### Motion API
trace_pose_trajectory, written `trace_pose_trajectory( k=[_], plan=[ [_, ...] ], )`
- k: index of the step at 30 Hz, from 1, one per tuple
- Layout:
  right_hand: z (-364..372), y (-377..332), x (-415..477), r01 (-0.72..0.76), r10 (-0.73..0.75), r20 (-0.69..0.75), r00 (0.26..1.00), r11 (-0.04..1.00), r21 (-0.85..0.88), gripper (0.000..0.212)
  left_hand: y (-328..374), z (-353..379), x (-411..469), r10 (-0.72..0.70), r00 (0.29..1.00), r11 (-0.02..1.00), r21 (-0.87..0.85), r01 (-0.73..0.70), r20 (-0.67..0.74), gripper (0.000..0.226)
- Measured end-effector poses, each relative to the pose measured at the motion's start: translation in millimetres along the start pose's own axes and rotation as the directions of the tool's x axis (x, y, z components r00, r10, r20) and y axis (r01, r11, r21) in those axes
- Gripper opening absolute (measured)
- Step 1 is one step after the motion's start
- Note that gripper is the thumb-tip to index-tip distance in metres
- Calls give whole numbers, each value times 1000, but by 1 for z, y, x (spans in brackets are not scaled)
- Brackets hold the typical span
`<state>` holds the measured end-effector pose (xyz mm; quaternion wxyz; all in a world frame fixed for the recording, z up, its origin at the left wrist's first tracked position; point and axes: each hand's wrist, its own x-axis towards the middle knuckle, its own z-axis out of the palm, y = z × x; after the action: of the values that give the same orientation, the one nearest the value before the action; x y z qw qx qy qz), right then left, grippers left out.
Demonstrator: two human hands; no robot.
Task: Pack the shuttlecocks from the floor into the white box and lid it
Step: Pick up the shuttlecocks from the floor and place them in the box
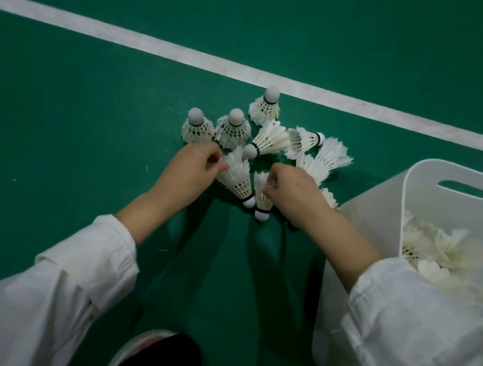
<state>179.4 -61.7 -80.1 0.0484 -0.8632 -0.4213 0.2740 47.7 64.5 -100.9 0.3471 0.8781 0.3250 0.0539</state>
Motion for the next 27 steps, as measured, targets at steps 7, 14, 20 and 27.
trace_pose_trajectory(
  k=[7,14,20,27],
  plan=[
    [0,1,-6,-26,26,0,1000,999,39,13,4,-34,-23,-51,982,985,-170,20,-184,11],
    [0,-1,-8,-44,44,3,999,998,40,15,1,-51,-54,-187,960,954,-273,127,-207,14],
    [-2,-2,-8,-40,39,35,999,999,30,14,5,-15,-47,-234,960,964,-91,250,157,46],
    [-19,-8,-26,44,-46,46,998,997,56,6,-2,10,-30,-191,975,981,-9,194,115,23]
  ],
)
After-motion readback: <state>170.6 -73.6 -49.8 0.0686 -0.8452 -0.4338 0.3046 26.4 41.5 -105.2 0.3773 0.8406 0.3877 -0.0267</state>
